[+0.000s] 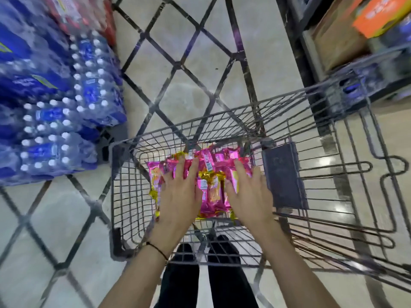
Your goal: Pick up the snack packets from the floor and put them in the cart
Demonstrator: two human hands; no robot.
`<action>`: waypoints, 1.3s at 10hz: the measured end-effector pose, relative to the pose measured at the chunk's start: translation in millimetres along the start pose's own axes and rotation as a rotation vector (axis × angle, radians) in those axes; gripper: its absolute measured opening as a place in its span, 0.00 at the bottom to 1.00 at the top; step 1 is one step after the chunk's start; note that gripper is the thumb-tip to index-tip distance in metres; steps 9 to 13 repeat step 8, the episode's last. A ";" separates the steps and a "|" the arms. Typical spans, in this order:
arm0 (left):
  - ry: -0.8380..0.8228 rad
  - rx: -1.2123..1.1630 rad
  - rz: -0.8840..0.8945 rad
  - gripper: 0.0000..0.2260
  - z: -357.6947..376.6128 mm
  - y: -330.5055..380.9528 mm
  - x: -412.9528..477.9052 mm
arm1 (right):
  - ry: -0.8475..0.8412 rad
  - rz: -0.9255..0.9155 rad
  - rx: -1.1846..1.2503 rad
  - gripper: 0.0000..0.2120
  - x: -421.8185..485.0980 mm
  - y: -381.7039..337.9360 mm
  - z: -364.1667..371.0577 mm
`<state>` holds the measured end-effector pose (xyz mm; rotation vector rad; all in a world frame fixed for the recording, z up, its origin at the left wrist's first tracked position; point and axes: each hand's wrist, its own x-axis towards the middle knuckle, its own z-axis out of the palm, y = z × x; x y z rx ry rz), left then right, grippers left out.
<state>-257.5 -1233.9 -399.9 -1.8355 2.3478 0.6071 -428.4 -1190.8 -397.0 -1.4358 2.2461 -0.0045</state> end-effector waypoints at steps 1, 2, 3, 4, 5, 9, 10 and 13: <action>0.003 -0.009 0.005 0.33 33.7 -3.7 8.9 | -0.046 0.003 -0.014 0.31 25.6 16.3 40.4; -0.004 -0.017 -0.006 0.32 62.0 -11.2 18.1 | -0.098 0.043 -0.073 0.31 44.7 27.2 73.8; 0.006 -0.062 -0.030 0.31 87.2 -20.3 26.5 | -0.108 0.077 -0.091 0.30 58.1 31.0 103.6; 0.027 -0.076 -0.036 0.30 104.2 -23.7 30.6 | -0.117 0.099 -0.088 0.31 63.2 30.4 126.1; 0.024 -0.078 -0.062 0.29 122.1 -28.5 35.0 | -0.120 0.119 -0.065 0.32 68.2 34.7 147.8; 0.022 -0.109 -0.091 0.30 120.5 -26.2 28.6 | -0.061 0.116 -0.104 0.34 59.8 44.0 147.4; 0.022 -0.109 -0.091 0.30 120.5 -26.2 28.6 | -0.061 0.116 -0.104 0.34 59.8 44.0 147.4; 0.022 -0.109 -0.091 0.30 120.5 -26.2 28.6 | -0.061 0.116 -0.104 0.34 59.8 44.0 147.4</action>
